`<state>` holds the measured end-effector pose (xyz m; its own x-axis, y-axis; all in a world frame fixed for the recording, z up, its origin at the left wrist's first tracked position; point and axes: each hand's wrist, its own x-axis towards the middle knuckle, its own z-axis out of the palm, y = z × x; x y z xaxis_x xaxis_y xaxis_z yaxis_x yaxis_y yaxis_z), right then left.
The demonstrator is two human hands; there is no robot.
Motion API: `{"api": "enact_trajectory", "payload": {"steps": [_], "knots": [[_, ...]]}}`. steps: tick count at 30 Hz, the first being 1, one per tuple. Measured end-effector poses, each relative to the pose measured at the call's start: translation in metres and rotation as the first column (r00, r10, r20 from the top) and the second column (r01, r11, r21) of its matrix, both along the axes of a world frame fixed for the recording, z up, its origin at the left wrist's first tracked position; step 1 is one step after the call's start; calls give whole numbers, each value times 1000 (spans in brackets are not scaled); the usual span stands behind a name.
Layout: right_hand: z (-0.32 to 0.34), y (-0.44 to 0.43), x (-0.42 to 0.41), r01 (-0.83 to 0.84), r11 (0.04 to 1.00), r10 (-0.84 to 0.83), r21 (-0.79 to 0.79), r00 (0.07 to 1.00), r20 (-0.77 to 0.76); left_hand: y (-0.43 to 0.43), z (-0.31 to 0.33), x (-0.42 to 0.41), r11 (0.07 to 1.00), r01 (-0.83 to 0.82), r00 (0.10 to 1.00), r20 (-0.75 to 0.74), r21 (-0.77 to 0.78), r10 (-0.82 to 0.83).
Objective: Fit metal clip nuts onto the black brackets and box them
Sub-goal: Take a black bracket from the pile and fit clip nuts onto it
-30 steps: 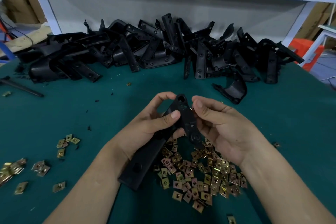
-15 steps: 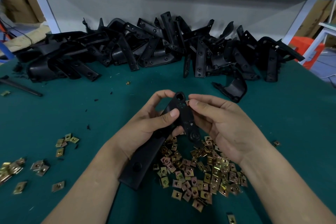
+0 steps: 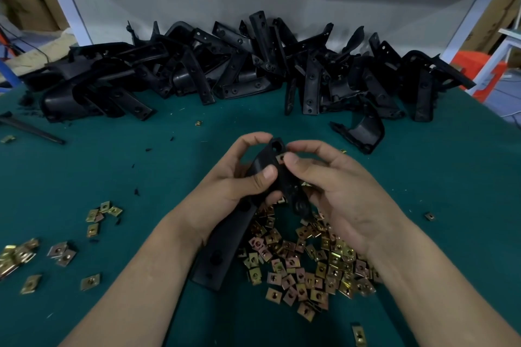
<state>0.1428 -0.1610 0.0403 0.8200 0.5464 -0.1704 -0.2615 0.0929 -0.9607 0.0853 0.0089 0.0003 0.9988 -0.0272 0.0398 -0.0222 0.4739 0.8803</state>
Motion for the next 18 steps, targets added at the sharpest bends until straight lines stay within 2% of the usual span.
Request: {"api": "enact_trajectory", "payload": {"steps": [2, 4, 5, 6, 8, 9, 12, 18], "knots": [[-1, -4, 6, 48, 998, -43, -50, 995, 88, 1, 2, 0, 995, -47, 998, -32, -86, 45], [-3, -14, 18, 197, 944, -93, -264, 928, 361, 4, 3, 0, 974, -100, 995, -49, -202, 92], [-5, -20, 25, 262, 873, -7, -412, 851, 525, 6, 4, 0, 958, -114, 993, -48, -264, 105], [-9, -26, 32, 278, 777, 158, -565, 782, 603, 8, 4, 1, 941, -122, 992, -48, -316, 113], [-17, -31, 38, 255, 582, 429, -772, 711, 558, 10, 4, 1, 919, -131, 991, -50, -371, 121], [-20, -31, 38, 253, 541, 483, -802, 687, 543, 10, 3, 1, 917, -130, 992, -50, -378, 120], [-28, -25, 33, 276, 599, 483, -751, 623, 615, 9, 3, 1, 924, -134, 991, -56, -358, 122], [-31, -24, 29, 312, 662, 416, -682, 603, 681, 9, 6, 1, 935, -122, 992, -82, -333, 100]]}}
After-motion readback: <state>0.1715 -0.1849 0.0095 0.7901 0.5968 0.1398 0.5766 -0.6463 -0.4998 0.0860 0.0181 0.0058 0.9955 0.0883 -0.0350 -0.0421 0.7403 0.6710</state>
